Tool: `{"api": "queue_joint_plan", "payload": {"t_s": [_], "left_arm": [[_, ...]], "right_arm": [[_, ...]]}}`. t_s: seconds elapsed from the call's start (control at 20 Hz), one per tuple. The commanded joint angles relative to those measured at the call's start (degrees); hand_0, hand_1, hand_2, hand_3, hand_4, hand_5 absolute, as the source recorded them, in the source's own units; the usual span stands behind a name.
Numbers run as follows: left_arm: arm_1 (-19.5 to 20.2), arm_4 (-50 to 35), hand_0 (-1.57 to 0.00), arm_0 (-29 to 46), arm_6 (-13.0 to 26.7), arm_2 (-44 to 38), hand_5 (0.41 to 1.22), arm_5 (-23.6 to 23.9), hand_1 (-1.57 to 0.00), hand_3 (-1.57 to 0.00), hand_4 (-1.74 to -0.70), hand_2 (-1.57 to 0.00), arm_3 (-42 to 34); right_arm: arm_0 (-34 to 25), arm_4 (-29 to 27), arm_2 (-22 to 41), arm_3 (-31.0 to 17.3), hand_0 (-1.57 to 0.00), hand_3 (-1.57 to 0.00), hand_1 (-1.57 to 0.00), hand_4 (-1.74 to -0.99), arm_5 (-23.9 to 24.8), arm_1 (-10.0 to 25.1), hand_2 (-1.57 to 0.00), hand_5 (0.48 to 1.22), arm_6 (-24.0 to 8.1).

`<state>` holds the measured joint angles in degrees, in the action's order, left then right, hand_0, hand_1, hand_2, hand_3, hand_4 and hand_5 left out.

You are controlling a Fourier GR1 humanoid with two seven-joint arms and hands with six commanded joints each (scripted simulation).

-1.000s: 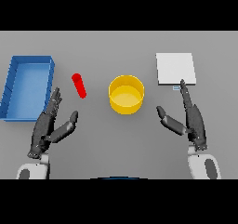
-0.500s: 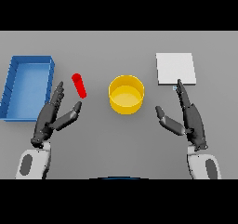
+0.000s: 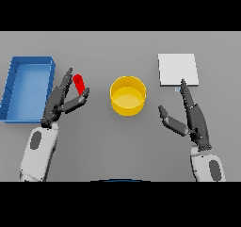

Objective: Pick up the red beaker and tilt it to pour out 1 green nut into yellow bowl. Pick up the yellow bowl and place it on the metallic measuring scale.

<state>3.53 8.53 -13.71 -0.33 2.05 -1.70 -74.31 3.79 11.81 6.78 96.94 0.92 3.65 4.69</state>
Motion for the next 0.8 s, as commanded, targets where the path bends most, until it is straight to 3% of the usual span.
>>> {"api": "queue_joint_plan", "payload": {"t_s": [0.0,0.35,0.75], "left_arm": [[-0.4,0.7,0.00,-0.8,-0.3,0.5,0.651,0.2,0.00,0.00,-1.20,0.00,0.7],[-0.8,2.9,0.00,-7.6,-0.3,-0.7,0.671,2.8,0.00,0.00,-1.20,0.00,9.8],[-3.1,-0.9,0.00,-13.2,-9.0,-5.7,0.738,3.8,-0.01,-0.04,-1.33,-0.05,20.3]], "right_arm": [[0.6,-0.5,0.1,0.2,0.00,0.00,0.00,-1.222,-0.5,-0.1,0.00,0.627,0.1],[0.8,-1.5,-0.7,0.5,0.00,0.00,0.00,-1.238,-0.7,0.3,0.00,0.638,0.4],[1.3,-1.5,-0.7,1.3,0.00,0.00,0.00,-1.244,-0.5,0.2,0.00,0.644,-0.2]]}}
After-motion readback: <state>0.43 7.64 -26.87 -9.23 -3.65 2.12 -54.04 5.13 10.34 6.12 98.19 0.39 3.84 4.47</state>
